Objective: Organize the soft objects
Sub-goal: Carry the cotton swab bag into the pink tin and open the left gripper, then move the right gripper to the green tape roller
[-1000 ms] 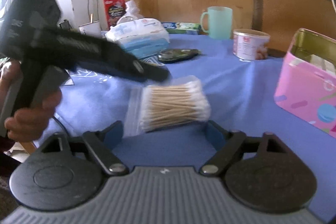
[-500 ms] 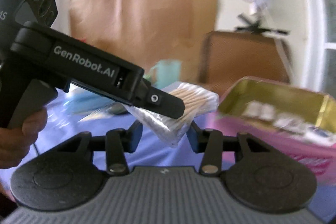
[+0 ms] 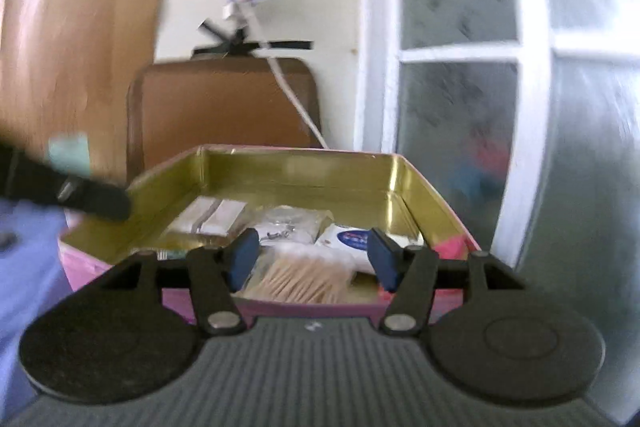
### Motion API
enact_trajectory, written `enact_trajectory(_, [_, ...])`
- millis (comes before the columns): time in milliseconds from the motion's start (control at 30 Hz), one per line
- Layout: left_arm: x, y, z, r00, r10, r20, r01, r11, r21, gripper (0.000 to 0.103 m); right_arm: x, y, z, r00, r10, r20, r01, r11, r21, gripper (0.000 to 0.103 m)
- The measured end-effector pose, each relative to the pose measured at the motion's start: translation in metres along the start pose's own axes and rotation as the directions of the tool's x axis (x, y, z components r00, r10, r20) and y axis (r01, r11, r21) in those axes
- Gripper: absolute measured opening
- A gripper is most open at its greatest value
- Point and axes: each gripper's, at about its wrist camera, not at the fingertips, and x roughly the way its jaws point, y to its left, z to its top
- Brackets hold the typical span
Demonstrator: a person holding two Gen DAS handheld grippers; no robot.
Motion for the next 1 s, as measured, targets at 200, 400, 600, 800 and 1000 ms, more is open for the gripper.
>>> enact_trajectory(200, [-0.004, 0.011, -0.006, 0.999, 0.021, -0.031, -0.023, 0.999, -0.045, 0.065, -0.006, -0.006, -0.001, 1.000, 0.005, 0.003, -0.005, 0.999, 0.054, 0.064])
enact_trajectory(400, [-0.013, 0.006, -0.009, 0.998, 0.055, -0.041, -0.056, 0.998, -0.025, 0.065, -0.022, 0.010, 0.003, 0.998, 0.066, 0.018, -0.067, 0.996, 0.062, 0.064])
enact_trajectory(600, [-0.029, 0.011, -0.028, 0.992, 0.111, -0.060, -0.111, 0.994, 0.006, 0.068, -0.035, 0.018, -0.004, 0.995, 0.103, -0.007, -0.102, 0.991, 0.087, 0.064])
enact_trajectory(800, [-0.045, 0.033, -0.047, 0.975, 0.204, -0.086, -0.204, 0.979, 0.014, 0.068, -0.034, 0.022, -0.011, 0.993, 0.114, -0.043, -0.107, 0.984, 0.145, 0.064])
enact_trajectory(1000, [-0.059, 0.067, -0.064, 0.952, 0.284, -0.116, -0.289, 0.957, -0.026, 0.071, -0.029, 0.040, -0.013, 0.975, 0.200, -0.095, -0.182, 0.968, 0.171, 0.064])
